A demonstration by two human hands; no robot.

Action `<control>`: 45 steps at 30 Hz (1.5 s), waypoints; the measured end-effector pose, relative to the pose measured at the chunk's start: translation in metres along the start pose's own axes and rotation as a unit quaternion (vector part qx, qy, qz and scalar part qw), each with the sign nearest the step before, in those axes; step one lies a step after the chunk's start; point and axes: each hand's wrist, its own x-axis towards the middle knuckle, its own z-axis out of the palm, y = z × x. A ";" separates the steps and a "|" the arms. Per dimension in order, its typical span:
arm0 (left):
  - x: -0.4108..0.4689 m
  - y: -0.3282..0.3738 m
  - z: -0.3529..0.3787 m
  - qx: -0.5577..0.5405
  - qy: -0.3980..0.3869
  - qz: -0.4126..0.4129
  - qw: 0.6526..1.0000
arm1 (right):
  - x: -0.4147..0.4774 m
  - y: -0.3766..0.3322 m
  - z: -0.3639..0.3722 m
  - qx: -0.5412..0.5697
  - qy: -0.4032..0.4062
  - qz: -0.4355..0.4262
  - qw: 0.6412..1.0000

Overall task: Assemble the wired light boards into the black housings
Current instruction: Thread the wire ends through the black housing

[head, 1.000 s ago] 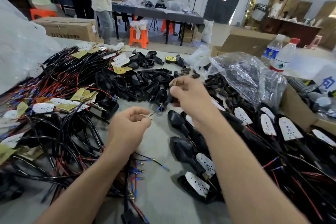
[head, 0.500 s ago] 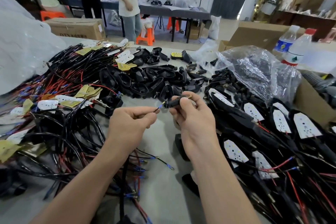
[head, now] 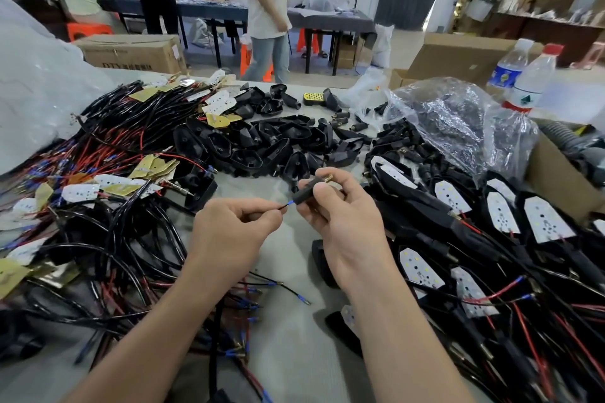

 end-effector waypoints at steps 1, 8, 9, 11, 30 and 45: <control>-0.001 0.001 0.000 0.009 0.006 0.009 1.000 | -0.001 0.000 0.000 -0.024 -0.008 -0.003 1.000; -0.003 0.006 -0.005 0.050 -0.010 0.022 0.998 | -0.003 0.004 0.002 -0.037 -0.013 0.011 0.999; -0.002 0.006 -0.009 0.077 -0.025 0.021 0.996 | -0.002 0.004 0.002 -0.026 -0.006 0.011 1.000; 0.000 0.006 -0.017 0.110 -0.047 0.002 0.993 | -0.002 0.005 0.001 -0.011 0.005 0.008 1.000; 0.005 0.003 -0.023 -0.016 -0.097 -0.060 0.993 | -0.007 0.003 -0.001 -0.010 0.001 0.005 1.000; 0.001 0.009 -0.023 -0.030 -0.091 -0.042 0.995 | -0.010 -0.002 -0.003 -0.059 -0.012 0.026 0.998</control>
